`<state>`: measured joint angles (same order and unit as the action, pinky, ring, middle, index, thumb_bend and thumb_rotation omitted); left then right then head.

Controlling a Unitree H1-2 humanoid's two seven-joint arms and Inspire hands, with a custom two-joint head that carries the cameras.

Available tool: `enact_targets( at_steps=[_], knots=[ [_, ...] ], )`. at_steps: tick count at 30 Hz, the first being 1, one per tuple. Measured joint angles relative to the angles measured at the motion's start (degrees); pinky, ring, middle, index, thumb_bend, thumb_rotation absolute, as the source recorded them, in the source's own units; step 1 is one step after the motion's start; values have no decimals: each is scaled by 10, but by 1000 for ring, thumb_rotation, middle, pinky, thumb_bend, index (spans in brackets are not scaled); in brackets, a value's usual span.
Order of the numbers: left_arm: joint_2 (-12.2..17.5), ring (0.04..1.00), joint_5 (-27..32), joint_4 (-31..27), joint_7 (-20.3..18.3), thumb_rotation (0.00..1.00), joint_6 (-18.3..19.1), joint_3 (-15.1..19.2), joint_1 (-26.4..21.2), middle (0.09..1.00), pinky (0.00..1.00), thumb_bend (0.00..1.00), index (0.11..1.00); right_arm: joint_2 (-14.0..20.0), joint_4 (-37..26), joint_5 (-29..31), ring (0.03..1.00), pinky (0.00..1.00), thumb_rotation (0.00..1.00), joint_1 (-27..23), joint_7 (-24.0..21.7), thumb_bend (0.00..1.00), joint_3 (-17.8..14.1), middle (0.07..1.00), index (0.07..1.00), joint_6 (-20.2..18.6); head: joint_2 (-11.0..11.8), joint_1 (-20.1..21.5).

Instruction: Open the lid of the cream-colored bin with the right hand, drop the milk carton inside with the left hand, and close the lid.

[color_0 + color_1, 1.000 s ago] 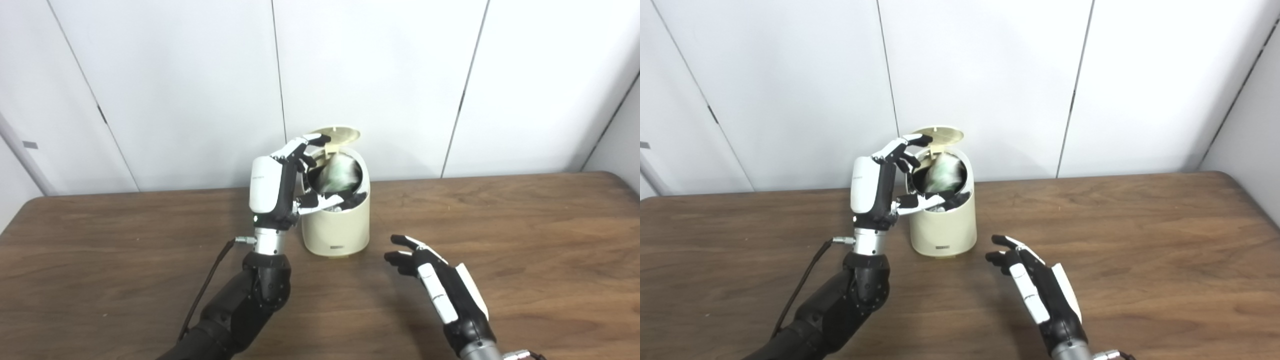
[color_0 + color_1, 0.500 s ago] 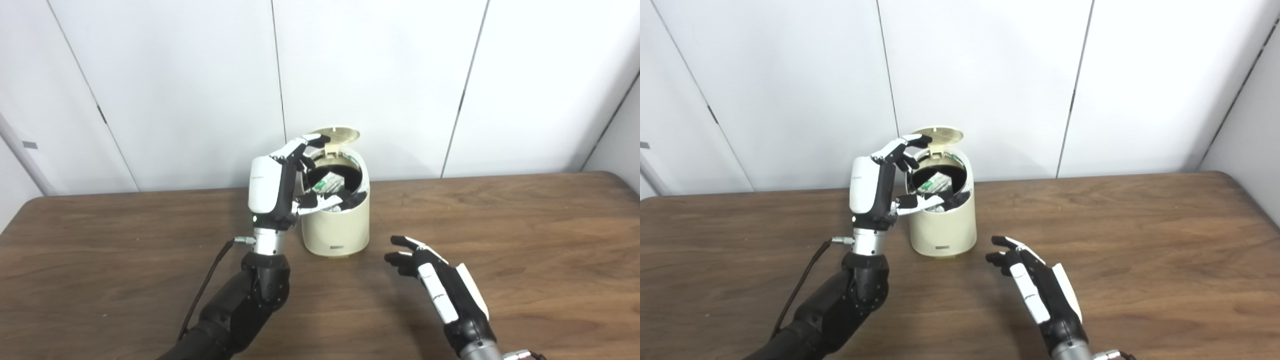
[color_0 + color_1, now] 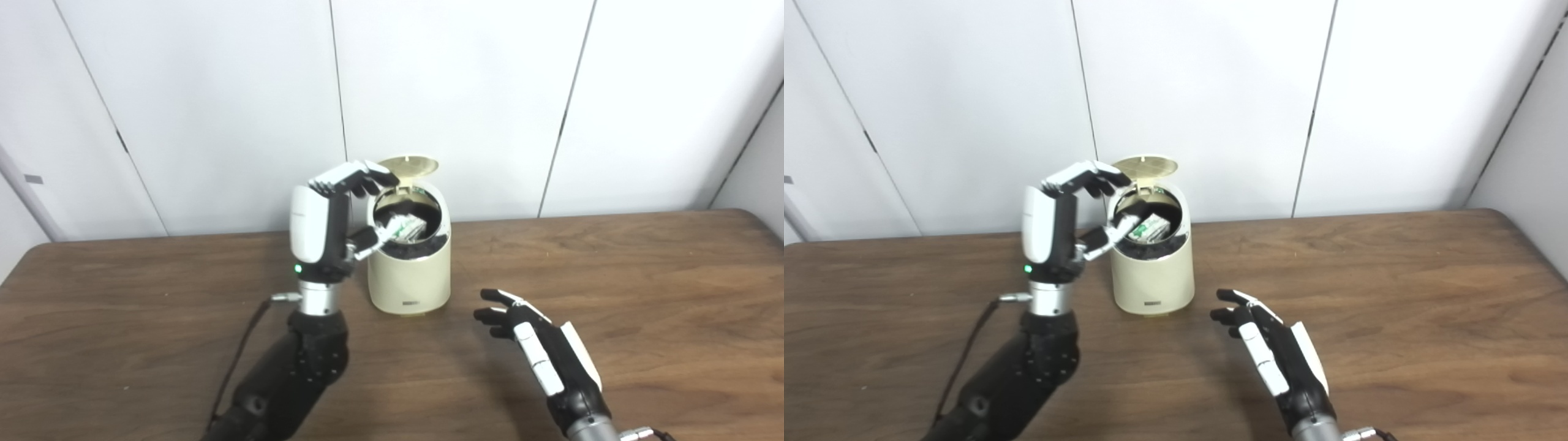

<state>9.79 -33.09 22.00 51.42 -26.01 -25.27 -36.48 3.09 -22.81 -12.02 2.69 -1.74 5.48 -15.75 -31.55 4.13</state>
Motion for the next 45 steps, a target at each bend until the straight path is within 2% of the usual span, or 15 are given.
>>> enact_targets(
  at_steps=[4,7,9,12,19,21,22,23,25,26,28,30,33,36,45],
  knots=[
    [-2,451,51,-108,-71,0,0,55,51,490,420,504,481,1,0,11,768,772,1000,0,0,504,-7,725,786,1,-1,-2],
    [-11,438,84,-165,-125,0,11,94,81,491,410,504,486,1,-1,15,793,720,1000,-1,0,532,-13,791,795,1,-2,-1],
    [-16,433,102,-198,-162,0,28,121,101,488,399,504,487,-1,-4,20,832,744,991,-1,1,540,-20,826,816,1,-2,-1],
    [-22,432,113,-205,-200,0,46,148,113,487,397,504,488,-1,-8,29,841,750,989,-4,1,542,-27,834,821,1,-2,-1],
    [-54,433,113,-207,-252,0,49,183,116,489,391,504,486,-2,-8,37,856,770,988,-6,1,536,-28,852,834,1,-3,-2],
    [-58,421,157,-238,-296,0,94,194,128,503,393,500,514,-1,-7,49,923,857,950,-12,0,558,-38,916,893,2,-3,-6],
    [-56,672,191,-258,-326,475,134,200,138,735,624,526,742,-1,-2,60,953,887,920,-22,1,603,-51,947,915,3,-3,-6],
    [-45,833,228,-275,-358,725,179,207,153,885,798,564,889,5,11,65,964,891,905,-42,1,624,-65,978,928,3,-4,-9],
    [-12,952,288,-287,-427,903,264,210,188,970,941,579,971,31,39,62,970,888,900,-90,0,629,-77,995,921,2,-6,-10],
    [5,976,314,-290,-458,945,303,211,209,985,970,583,986,46,45,58,976,890,897,-115,0,620,-79,998,919,1,-7,-9],
    [24,995,350,-298,-498,989,354,222,255,997,994,593,997,73,43,37,955,883,918,-169,0,590,-76,975,916,-4,-8,-8],
    [24,999,358,-302,-510,998,372,226,273,1000,999,609,1000,90,31,12,916,838,944,-213,0,573,-68,935,911,-11,-10,-8],
    [13,1000,363,-320,-521,1000,374,235,271,1000,1000,636,1000,83,26,-26,885,781,958,-262,-19,603,-14,931,917,-25,-11,-9],
    [7,1000,363,-322,-525,1000,374,237,269,1000,1000,648,1000,75,25,-36,870,727,942,-263,-28,593,-2,933,910,-34,-11,-11],
    [-19,1000,356,-303,-533,1000,372,241,277,1000,1000,663,1000,109,35,-113,896,741,985,-319,-41,610,14,935,901,-75,-17,-15]
  ],
)
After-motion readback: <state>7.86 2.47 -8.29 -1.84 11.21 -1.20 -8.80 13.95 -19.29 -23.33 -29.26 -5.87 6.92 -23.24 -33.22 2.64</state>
